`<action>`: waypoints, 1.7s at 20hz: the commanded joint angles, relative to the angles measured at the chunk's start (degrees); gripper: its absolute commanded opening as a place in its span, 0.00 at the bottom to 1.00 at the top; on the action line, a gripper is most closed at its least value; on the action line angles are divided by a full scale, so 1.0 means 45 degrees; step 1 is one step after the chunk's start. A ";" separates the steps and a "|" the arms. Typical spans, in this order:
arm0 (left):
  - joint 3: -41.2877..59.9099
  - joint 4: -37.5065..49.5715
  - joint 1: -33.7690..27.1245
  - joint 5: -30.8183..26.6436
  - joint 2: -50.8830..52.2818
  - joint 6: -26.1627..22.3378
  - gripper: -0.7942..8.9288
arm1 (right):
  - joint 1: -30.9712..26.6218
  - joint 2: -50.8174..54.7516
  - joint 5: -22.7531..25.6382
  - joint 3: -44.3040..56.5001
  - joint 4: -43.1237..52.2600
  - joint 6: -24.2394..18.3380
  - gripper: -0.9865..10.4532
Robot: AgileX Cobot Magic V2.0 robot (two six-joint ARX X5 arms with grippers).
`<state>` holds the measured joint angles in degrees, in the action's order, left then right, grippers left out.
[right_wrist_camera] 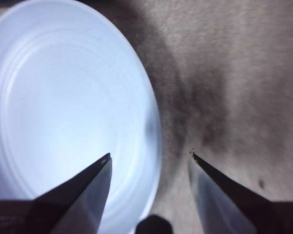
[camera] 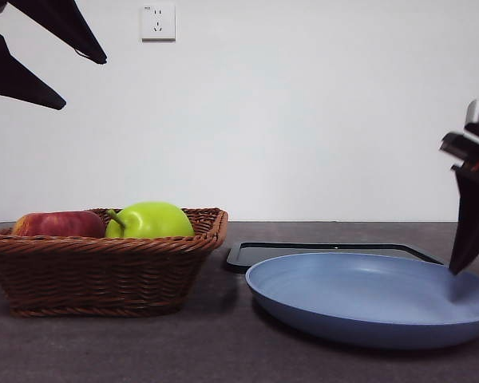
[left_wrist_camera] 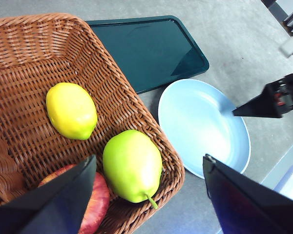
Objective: Take the lemon from the basket,put the lemon in the plate,hand out the plate
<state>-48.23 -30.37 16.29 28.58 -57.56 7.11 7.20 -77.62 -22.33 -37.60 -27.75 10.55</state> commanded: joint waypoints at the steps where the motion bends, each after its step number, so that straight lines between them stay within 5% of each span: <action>1: -0.0180 0.0155 0.0068 -0.0024 -0.0117 0.0107 0.47 | 0.0136 -0.0612 -0.0010 -0.0189 0.0272 0.0228 0.26; 6: -0.0180 0.0155 0.0068 -0.0019 -0.0117 0.0136 0.47 | 0.0165 -0.0903 0.0034 -0.0189 0.0452 0.0369 0.09; 15: -0.0563 -0.0117 0.0223 -0.0141 -0.0389 0.0748 0.47 | 0.0160 0.0500 -0.0078 -0.0194 -0.0340 0.0690 0.09; 25: -0.4959 -0.1851 0.1389 -0.3730 -0.5668 -0.0253 0.47 | 0.0165 0.3473 -0.0049 -0.0194 -0.1059 0.0685 0.09; 34: -0.5790 -0.0539 0.2307 -0.5702 -0.9598 -0.0248 0.47 | 0.0165 0.3619 -0.0039 -0.0194 -0.1209 0.0680 0.09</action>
<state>-73.19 -33.19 26.33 3.27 -99.92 6.44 7.81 -60.99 -22.30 -37.71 -33.76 13.69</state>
